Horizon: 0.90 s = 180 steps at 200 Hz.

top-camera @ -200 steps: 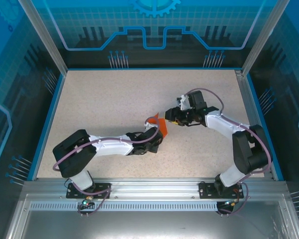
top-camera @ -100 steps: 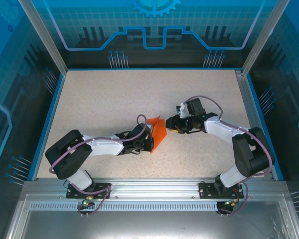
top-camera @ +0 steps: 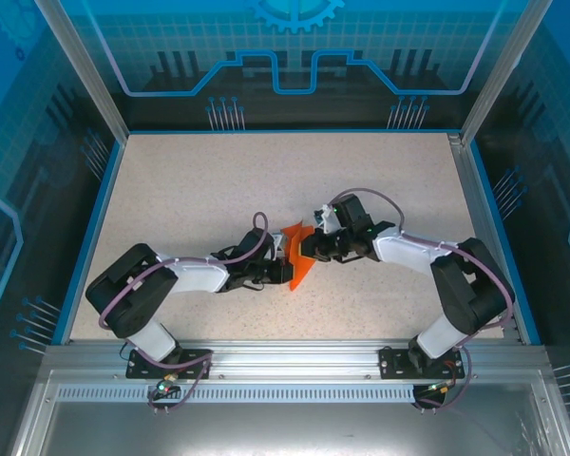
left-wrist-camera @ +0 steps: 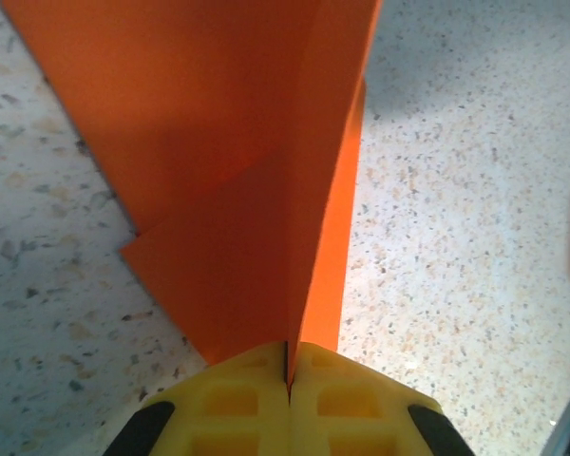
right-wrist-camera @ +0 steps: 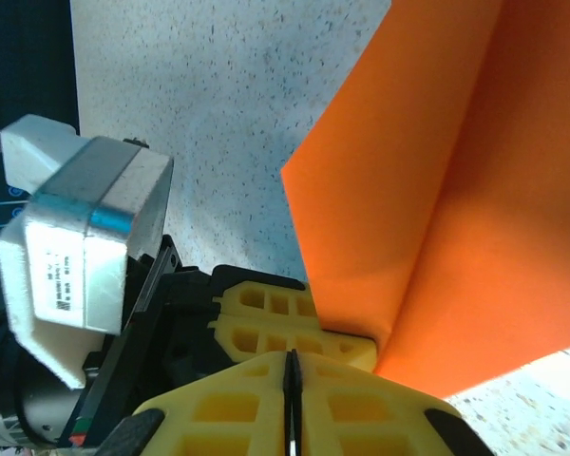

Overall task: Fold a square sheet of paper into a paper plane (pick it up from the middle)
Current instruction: Fourth fold the wing at the center of the table.

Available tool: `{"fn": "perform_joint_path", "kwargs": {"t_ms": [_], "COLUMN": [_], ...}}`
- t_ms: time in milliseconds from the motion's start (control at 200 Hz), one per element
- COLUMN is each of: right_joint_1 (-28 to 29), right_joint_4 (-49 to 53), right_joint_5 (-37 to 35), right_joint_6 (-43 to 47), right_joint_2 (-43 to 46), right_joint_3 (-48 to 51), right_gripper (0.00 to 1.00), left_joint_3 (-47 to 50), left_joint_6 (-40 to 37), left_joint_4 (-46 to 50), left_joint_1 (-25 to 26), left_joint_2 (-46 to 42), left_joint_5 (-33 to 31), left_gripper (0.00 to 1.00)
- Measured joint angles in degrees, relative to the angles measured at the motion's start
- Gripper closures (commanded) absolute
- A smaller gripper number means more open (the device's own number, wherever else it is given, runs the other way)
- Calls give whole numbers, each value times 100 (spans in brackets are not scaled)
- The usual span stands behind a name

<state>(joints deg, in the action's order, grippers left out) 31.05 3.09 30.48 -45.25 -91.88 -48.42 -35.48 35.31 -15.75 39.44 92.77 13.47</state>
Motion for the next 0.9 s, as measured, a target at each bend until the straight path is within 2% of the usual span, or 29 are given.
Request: {"fn": "perform_joint_path", "kwargs": {"t_ms": [330, 900], "right_joint_1": [92, 221], "right_joint_4": [-214, -363], "right_joint_5": [-4, -7], "right_joint_6": [-262, -391], "right_joint_2": [-612, -693], "right_joint_3": [-221, -387], "right_gripper": [90, 90], "left_joint_3": [116, 114], "left_joint_6": [59, 72], "left_joint_4": [-133, -125], "left_joint_1": [-186, -323], "left_joint_2": [120, 330], "left_joint_5": [413, 916], "left_gripper": [96, 94]}}
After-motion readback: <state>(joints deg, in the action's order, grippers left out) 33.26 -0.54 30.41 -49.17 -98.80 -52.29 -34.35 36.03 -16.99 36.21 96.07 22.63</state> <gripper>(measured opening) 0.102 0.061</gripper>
